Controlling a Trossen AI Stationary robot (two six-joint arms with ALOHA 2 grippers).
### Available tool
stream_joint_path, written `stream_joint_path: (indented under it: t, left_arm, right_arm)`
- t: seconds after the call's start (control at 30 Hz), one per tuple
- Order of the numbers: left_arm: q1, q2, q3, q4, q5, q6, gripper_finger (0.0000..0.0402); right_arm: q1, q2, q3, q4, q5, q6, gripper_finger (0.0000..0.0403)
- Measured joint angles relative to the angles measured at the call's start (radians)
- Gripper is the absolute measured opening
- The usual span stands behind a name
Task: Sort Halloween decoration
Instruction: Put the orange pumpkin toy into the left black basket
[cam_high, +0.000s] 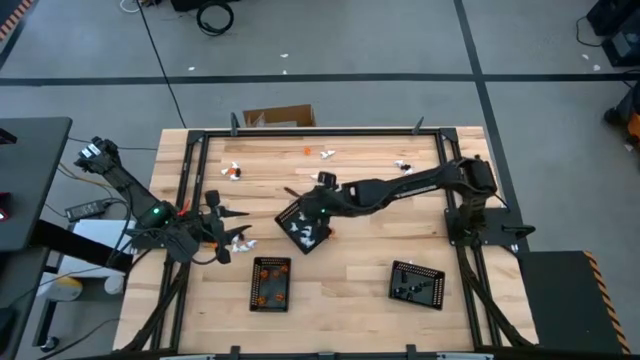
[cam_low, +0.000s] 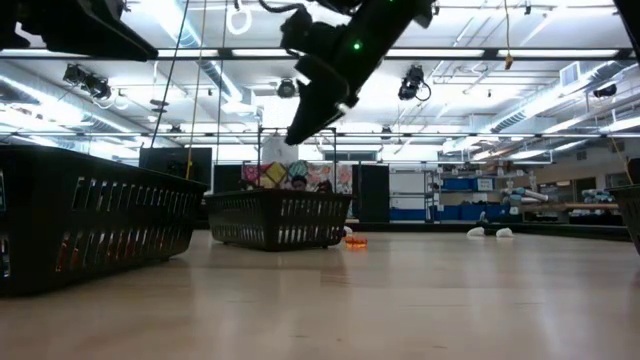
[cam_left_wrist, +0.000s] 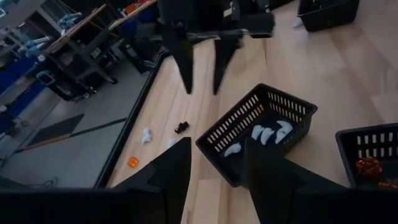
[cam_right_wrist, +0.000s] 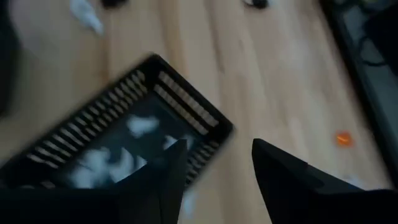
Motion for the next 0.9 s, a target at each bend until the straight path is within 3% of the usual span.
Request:
stream_joint_path:
  t: [0.33, 0.5, 0.77, 0.9]
  left_arm:
    - [0.0, 0.0, 0.0, -0.104, 0.0, -0.138, 0.0155]
    - [0.0, 0.0, 0.0, -0.129, 0.0, -0.188, 0.0155]
    - [0.0, 0.0, 0.0, -0.116, 0.0, -0.186, 0.0155]
    - [0.0, 0.0, 0.0, -0.112, 0.0, -0.185, 0.0155]
  right_arm:
    - [-0.233, -0.072, -0.08, -0.017, -0.097, -0.04, 0.0187]
    - [-0.325, -0.049, -0.199, 0.102, -0.199, 0.033, 0.0199]
    - [-0.34, -0.041, -0.432, 0.515, -0.231, 0.156, 0.022]
    - [-0.323, -0.042, -0.474, 0.519, -0.232, 0.22, 0.0219]
